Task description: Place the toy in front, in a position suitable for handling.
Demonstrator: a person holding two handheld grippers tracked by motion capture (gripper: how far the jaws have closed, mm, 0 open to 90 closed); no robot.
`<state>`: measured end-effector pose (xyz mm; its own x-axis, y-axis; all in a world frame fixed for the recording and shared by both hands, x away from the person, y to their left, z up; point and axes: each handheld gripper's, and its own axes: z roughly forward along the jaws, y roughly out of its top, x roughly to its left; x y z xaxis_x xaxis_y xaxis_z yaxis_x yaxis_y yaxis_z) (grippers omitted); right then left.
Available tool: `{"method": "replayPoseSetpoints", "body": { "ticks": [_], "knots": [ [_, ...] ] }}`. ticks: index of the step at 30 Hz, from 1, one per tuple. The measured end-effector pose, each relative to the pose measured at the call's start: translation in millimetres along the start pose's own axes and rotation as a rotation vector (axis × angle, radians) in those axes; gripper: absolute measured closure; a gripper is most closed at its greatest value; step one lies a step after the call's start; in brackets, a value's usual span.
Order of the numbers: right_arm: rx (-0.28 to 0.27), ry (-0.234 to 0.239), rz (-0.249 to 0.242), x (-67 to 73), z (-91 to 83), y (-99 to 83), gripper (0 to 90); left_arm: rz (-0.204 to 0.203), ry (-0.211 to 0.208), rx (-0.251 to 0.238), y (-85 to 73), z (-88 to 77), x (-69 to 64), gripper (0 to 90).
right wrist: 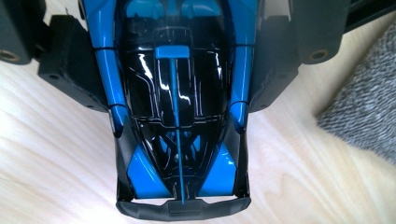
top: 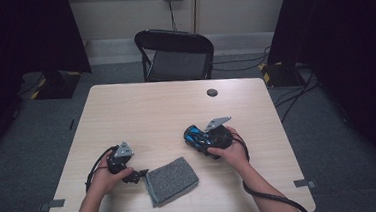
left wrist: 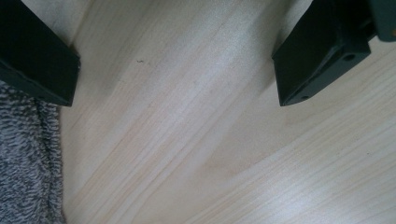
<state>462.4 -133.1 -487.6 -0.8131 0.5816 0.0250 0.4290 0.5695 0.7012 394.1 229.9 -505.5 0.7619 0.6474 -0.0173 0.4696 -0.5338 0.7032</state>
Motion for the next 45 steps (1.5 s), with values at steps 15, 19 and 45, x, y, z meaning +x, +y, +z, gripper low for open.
{"method": "replayPoseSetpoints", "body": {
  "ticks": [15, 19, 45],
  "knots": [
    [-0.017, 0.011, -0.017, 0.8, 8.8, -8.8, 26.1, 0.0, 0.0, 0.0, 0.0, 0.0, -0.1, 0.0],
    [-0.019, 0.012, -0.014, 0.8, 8.6, -9.5, 26.0, -0.001, 0.0, -0.001, 0.0, 0.1, -0.2, 0.0],
    [0.004, 0.021, -0.039, 7.5, -15.1, -10.4, 12.9, -0.002, 0.001, -0.001, 0.0, 0.1, -0.2, 0.0]
  ]
}}
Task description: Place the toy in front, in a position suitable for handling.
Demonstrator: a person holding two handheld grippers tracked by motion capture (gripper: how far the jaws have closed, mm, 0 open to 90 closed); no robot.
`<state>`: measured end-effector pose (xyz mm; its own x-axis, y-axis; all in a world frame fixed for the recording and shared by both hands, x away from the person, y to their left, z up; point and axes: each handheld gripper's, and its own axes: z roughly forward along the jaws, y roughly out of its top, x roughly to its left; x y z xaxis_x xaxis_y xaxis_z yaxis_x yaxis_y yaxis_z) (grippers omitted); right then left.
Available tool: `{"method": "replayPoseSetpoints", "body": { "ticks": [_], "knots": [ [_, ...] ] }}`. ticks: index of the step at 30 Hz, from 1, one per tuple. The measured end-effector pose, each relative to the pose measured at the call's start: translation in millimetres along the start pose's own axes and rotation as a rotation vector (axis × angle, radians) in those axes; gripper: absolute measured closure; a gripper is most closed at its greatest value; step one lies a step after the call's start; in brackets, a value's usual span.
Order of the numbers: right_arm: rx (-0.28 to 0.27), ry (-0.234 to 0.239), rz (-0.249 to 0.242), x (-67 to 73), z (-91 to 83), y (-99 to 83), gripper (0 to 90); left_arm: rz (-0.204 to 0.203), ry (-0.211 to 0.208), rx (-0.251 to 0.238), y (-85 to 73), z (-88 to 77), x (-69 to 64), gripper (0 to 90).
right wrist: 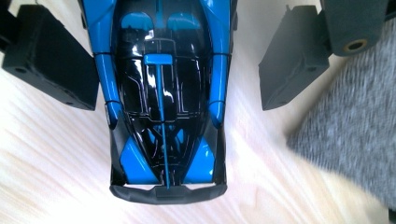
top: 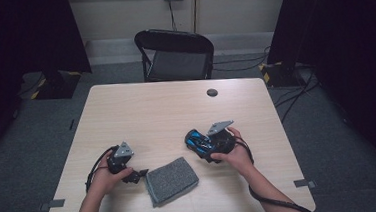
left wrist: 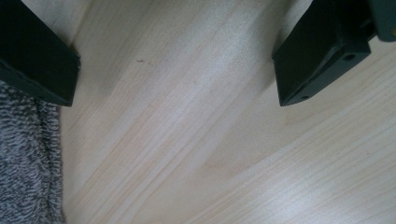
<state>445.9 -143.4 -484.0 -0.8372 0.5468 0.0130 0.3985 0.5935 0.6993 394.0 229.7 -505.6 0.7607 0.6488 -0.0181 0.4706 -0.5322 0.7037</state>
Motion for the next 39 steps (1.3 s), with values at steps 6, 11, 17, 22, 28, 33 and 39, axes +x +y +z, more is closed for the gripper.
{"method": "replayPoseSetpoints", "body": {
  "ticks": [6, 11, 17, 22, 28, 33, 39],
  "knots": [
    [-0.016, -0.008, 0.009, -2.2, -12.0, -10.6, 13.2, 0.0, 0.0, 0.0, 0.0, 0.0, 0.1, 0.0],
    [-0.005, -0.007, 0.028, -5.5, -10.9, -9.3, 13.0, -0.004, 0.003, -0.002, 0.0, 0.1, -0.5, 0.0],
    [0.0, -0.001, 0.001, -2.4, -9.7, -2.6, 12.7, -0.005, 0.003, -0.002, 0.0, 0.1, -0.5, 0.0],
    [-0.006, -0.005, -0.012, -0.8, -19.0, -0.7, 12.7, -0.004, 0.001, -0.002, 0.0, 0.0, -0.1, 0.0],
    [-0.003, -0.007, -0.019, 4.2, -35.1, -13.9, 12.7, -0.002, 0.0, -0.002, 0.0, 0.0, 0.1, 0.0],
    [-0.002, -0.03, -0.031, 11.9, -47.2, -27.9, 12.6, -0.001, 0.001, -0.001, 0.0, 0.0, 0.0, 0.0],
    [-0.021, -0.04, -0.016, 15.4, -54.6, -44.0, 12.6, -0.003, 0.002, -0.001, 0.0, 0.1, -0.2, 0.0]
  ]
}}
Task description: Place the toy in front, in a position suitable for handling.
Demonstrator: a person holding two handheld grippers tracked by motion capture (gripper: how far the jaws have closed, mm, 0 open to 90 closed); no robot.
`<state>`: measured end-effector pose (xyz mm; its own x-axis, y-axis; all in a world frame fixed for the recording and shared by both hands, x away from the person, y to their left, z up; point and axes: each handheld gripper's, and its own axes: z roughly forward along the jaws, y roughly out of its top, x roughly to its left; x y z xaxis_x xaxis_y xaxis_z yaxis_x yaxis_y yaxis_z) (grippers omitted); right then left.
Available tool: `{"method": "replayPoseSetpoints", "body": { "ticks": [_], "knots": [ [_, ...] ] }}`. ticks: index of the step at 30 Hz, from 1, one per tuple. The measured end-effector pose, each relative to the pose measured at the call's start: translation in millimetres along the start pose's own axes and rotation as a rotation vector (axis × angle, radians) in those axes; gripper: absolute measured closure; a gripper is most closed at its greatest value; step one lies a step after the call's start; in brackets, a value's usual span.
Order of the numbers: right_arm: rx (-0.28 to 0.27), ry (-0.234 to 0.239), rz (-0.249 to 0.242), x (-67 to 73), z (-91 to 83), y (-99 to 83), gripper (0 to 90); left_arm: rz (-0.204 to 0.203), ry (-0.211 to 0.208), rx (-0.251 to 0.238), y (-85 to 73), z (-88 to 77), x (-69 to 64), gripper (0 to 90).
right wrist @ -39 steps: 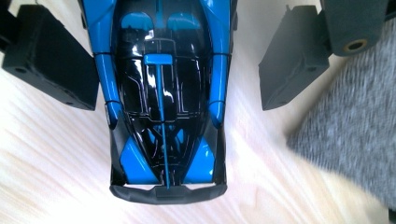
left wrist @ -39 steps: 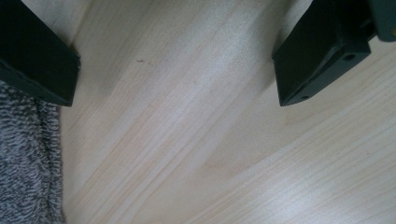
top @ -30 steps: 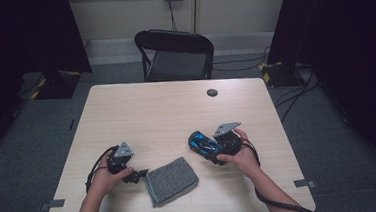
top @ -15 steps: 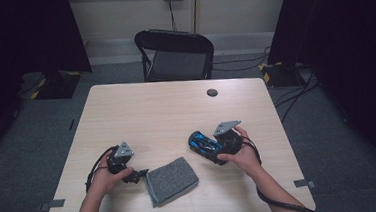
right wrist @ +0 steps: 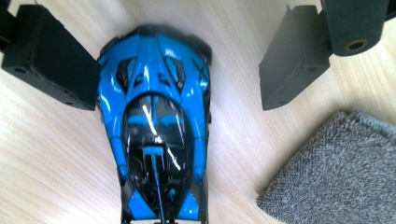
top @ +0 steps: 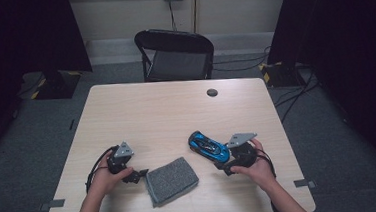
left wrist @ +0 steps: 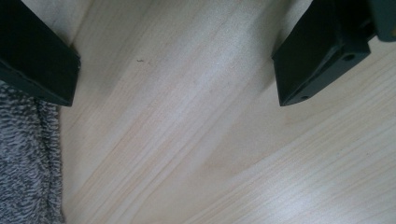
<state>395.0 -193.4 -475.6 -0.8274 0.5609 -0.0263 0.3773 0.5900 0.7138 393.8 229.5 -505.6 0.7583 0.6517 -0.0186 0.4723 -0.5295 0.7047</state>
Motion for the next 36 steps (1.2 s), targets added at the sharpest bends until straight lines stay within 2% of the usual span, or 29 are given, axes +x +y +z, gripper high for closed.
{"method": "replayPoseSetpoints", "body": {
  "ticks": [2, 4, 6, 8, 10, 11, 14, 17, 19, 27, 36],
  "knots": [
    [-0.009, -0.006, 0.006, 1.9, -0.3, -3.6, 12.6, 0.001, 0.0, 0.001, 0.0, 0.0, 0.0, 0.0],
    [-0.019, -0.04, -0.002, 1.3, 0.3, -6.4, 12.6, 0.0, 0.0, 0.001, 0.0, -0.1, -0.1, 0.0],
    [-0.024, -0.023, 0.026, -2.8, 2.7, -9.2, 12.5, -0.006, -0.001, 0.0, -0.2, 0.1, -0.6, 0.0],
    [-0.008, -0.035, 0.019, -6.2, 5.9, -12.2, 12.4, -0.007, 0.0, -0.001, -0.2, 0.0, -0.7, 0.0],
    [-0.007, -0.024, 0.037, -9.1, 9.0, -15.9, 12.5, -0.007, -0.001, -0.001, -0.2, 0.1, -0.7, 0.0],
    [-0.001, -0.032, 0.027, -9.8, 10.8, -17.9, 12.4, -0.007, -0.001, -0.001, -0.2, 0.0, -0.7, 0.0],
    [-0.017, -0.013, 0.046, -11.7, 15.3, -24.3, 12.4, -0.007, -0.001, -0.001, -0.3, 0.1, -0.7, 0.0],
    [-0.021, -0.005, 0.034, -11.8, 16.2, -23.8, 12.3, -0.007, -0.001, -0.001, -0.2, 0.0, -0.6, 0.0],
    [-0.011, 0.011, 0.046, -14.2, 17.5, -23.2, 10.6, -0.006, -0.001, -0.001, -0.2, 0.0, -0.6, 0.0],
    [-0.003, 0.002, 0.057, -15.1, 20.3, -20.9, 8.1, -0.006, -0.002, -0.001, -0.3, -0.1, -0.4, 0.0],
    [-0.005, -0.006, 0.064, -14.7, 24.7, -16.7, 9.3, -0.006, -0.002, -0.001, -0.3, -0.1, -0.4, 0.0]
  ]
}}
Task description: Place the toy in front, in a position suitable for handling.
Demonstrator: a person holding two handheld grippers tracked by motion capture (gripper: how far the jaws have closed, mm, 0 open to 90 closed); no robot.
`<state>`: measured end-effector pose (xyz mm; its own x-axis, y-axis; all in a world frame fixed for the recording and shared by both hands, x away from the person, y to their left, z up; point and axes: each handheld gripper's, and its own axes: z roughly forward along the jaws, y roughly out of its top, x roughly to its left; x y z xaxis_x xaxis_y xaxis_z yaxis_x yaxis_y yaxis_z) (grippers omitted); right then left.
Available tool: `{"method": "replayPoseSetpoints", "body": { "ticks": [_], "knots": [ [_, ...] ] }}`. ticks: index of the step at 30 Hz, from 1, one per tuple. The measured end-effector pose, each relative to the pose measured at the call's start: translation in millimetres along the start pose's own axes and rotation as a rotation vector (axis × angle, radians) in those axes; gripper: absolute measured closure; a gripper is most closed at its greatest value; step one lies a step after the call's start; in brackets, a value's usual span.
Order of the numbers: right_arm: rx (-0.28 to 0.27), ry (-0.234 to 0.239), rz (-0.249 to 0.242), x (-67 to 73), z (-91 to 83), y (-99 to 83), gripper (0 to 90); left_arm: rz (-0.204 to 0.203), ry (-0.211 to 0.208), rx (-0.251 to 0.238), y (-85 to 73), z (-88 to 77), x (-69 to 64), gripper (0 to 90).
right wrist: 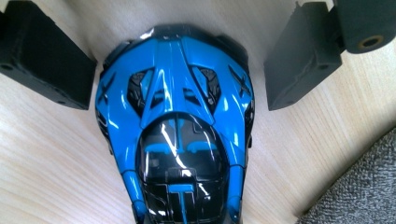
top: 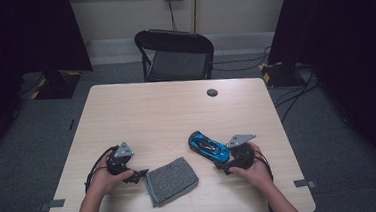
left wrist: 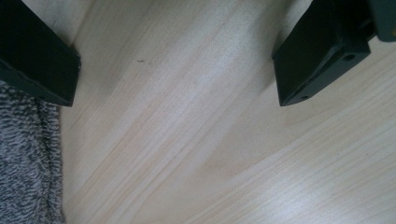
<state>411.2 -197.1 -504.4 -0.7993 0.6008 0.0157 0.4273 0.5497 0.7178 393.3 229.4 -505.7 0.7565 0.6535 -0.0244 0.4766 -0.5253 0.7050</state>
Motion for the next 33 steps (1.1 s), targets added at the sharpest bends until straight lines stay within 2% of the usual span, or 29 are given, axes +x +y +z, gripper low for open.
{"method": "replayPoseSetpoints", "body": {
  "ticks": [1, 4, 10, 12, 14, 17, 19, 21, 24, 25, 28, 31, 33],
  "knots": [
    [-0.002, -0.005, 0.005, 0.1, 0.3, 0.4, 10.5, 0.0, 0.0, 0.0, 0.0, 0.0, 0.0, 0.0],
    [-0.026, 0.0, 0.0, -0.4, -0.4, 0.8, 23.9, 0.003, 0.001, 0.001, 0.1, -0.6, 0.9, 0.0],
    [-0.03, -0.006, 0.007, -0.6, -0.3, 1.0, 24.3, -0.017, 0.016, -0.012, -0.5, -1.8, 1.1, 2.7],
    [-0.03, -0.007, 0.007, -0.5, -0.3, 1.1, 24.3, -0.042, 0.023, -0.014, 0.1, -4.4, 2.8, 8.1],
    [-0.03, -0.007, 0.007, -0.5, -0.3, 1.1, 24.3, -0.088, 0.011, -0.02, 1.1, -7.0, 4.8, 17.0],
    [-0.03, -0.006, 0.008, -0.6, -0.2, 1.1, 24.3, -0.094, -0.007, -0.012, 2.5, -8.7, 5.8, 18.8],
    [-0.03, -0.007, 0.007, -0.6, -0.2, 1.1, 24.3, -0.079, -0.01, -0.003, 5.5, -11.1, 4.2, 19.4],
    [-0.03, -0.006, 0.007, -0.5, -0.2, 1.1, 24.3, -0.057, -0.013, -0.021, 12.0, -16.7, 0.7, 19.4],
    [-0.029, -0.007, 0.005, -0.5, -0.2, 1.1, 24.3, -0.049, -0.043, -0.056, 21.5, -23.6, -7.8, 21.5],
    [-0.029, -0.007, 0.006, -0.5, -0.2, 1.1, 24.3, -0.049, -0.053, -0.059, 24.8, -24.6, -12.1, 22.3],
    [-0.029, -0.007, 0.005, -0.4, -0.2, 1.2, 24.3, -0.017, -0.075, -0.056, 34.2, -25.2, -23.5, 22.7],
    [-0.029, -0.007, 0.006, -0.4, -0.2, 1.2, 24.3, -0.001, -0.125, -0.065, 42.9, -22.7, -37.5, 23.3],
    [-0.029, -0.007, 0.006, -0.4, -0.2, 1.1, 24.3, 0.03, -0.155, -0.056, 47.4, -19.9, -47.1, 24.0]
  ]
}}
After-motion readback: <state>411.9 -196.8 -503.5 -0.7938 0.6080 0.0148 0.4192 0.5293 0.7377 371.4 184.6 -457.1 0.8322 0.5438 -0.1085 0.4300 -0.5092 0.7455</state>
